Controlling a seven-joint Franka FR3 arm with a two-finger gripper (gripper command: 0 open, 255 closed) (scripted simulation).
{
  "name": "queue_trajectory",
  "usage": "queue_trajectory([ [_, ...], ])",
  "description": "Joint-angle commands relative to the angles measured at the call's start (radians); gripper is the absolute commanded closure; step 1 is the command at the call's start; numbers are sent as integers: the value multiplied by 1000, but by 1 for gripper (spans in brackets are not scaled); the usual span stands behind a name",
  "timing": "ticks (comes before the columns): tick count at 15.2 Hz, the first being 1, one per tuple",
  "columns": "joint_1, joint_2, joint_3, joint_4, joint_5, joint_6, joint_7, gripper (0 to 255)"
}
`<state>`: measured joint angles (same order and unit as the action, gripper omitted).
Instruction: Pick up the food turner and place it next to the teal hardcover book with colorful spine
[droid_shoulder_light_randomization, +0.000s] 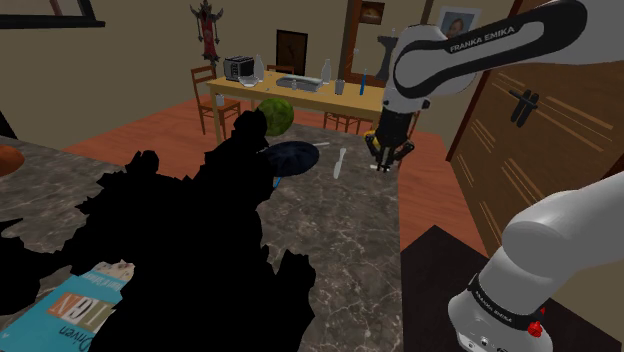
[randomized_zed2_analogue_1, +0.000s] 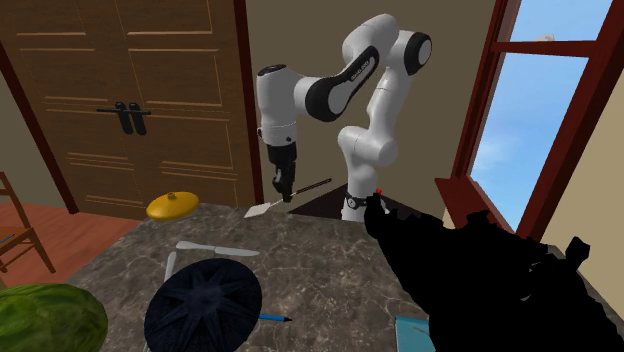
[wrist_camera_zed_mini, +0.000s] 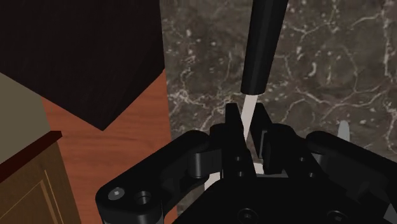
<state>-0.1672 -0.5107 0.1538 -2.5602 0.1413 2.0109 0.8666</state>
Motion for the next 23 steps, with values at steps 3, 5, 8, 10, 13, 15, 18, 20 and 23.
queue_trajectory([
  [3,41,-75,44,-37,38,-33,60,255],
  [5,71,-117,77,-63,67,-44,102,255],
  [8,119,-172,129,-93,114,-61,169,255],
  [10,152,-203,166,-107,147,-72,215,255],
  [13,203,-239,224,-117,198,-87,288,255],
  [15,235,-255,264,-118,232,-94,338,255],
  [18,281,-268,327,-109,281,-101,415,255],
  [20,308,-270,371,-97,313,-103,466,255],
  [23,342,-260,439,-69,355,-101,544,255],
])
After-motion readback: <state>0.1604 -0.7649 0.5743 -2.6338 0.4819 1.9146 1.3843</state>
